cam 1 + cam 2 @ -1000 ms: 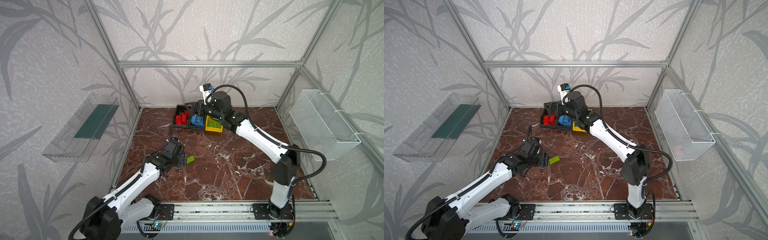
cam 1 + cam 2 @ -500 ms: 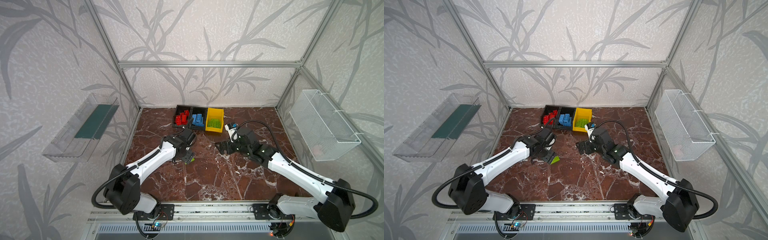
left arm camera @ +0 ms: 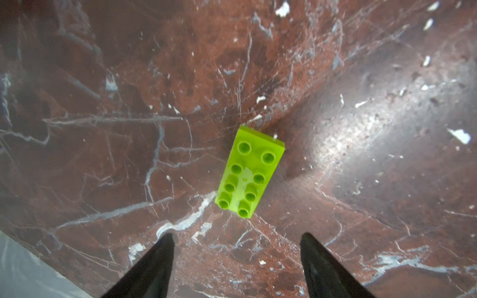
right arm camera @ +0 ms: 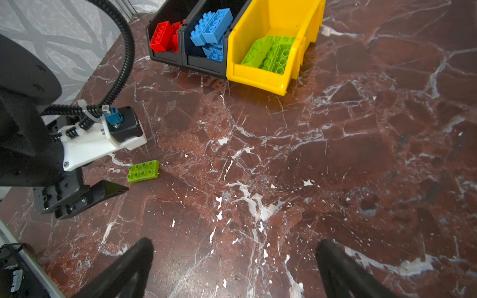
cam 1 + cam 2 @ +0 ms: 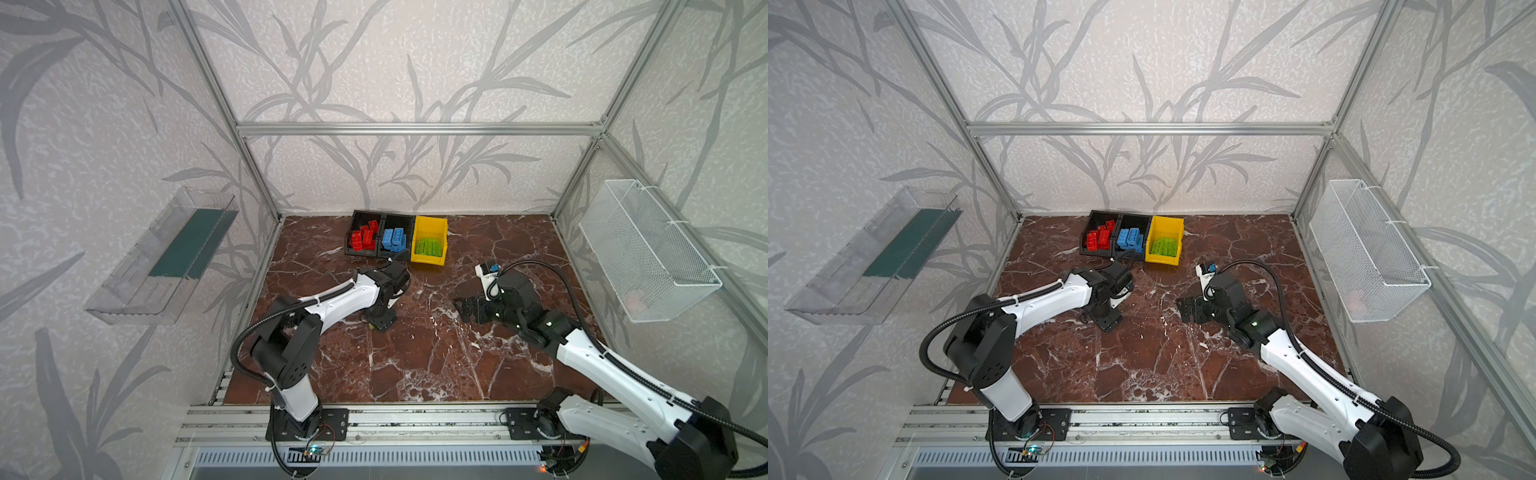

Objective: Sort the legos into containers by color
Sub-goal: Pick up the lego from the center of the table.

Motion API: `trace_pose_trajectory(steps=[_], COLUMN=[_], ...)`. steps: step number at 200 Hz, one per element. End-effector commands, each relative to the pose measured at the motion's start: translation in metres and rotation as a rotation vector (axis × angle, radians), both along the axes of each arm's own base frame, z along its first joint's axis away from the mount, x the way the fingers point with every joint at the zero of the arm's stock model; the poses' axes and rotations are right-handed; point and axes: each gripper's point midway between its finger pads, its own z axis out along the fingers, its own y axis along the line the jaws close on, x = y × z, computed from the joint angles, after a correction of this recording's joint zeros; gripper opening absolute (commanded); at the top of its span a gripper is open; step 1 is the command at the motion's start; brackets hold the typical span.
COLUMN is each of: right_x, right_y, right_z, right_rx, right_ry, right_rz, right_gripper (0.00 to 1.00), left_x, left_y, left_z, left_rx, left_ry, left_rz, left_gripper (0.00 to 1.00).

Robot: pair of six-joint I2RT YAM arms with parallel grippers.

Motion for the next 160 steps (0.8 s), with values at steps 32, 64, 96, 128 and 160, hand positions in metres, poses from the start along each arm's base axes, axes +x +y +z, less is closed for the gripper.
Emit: trace_pose_trajectory(steps=[32,64,96,128,160], right_x=[-0.004,-0.004,-0.004,-0.003,-0.001], right_y=[-0.008,-0.01,-0.014,-0.022,-0.024], right_z=[0.01,0.01,0.011,0.013,0.012], right_rx=[0.04,0.054,0.061,0.054,0.051], right_ry=[-0.02,-0.019,-0.018,-0.023,-0.013], right_rz=[-0.017,-0.027,-0.049,-0.078,-0.092], right_gripper=[0.99,0.98,0.96,0.95,0.95], left_x=[0.012,0.019,0.018,0.01,0.013], left_y=[0.001,-0.004,-0.009,-0.008,-0.011], left_z=[-0.018,-0.028,-0.041,-0.049,-0.047], left_rx=[0.068,0.05,0.044,0.043,0.027], left_ry=[0.06,0.09,0.156,0.194,0.179], left_rz=[-0.094,-0.113,-0.14,-0.14,-0.128], left_gripper=[0.72,0.63,0.37,0.27,0.24])
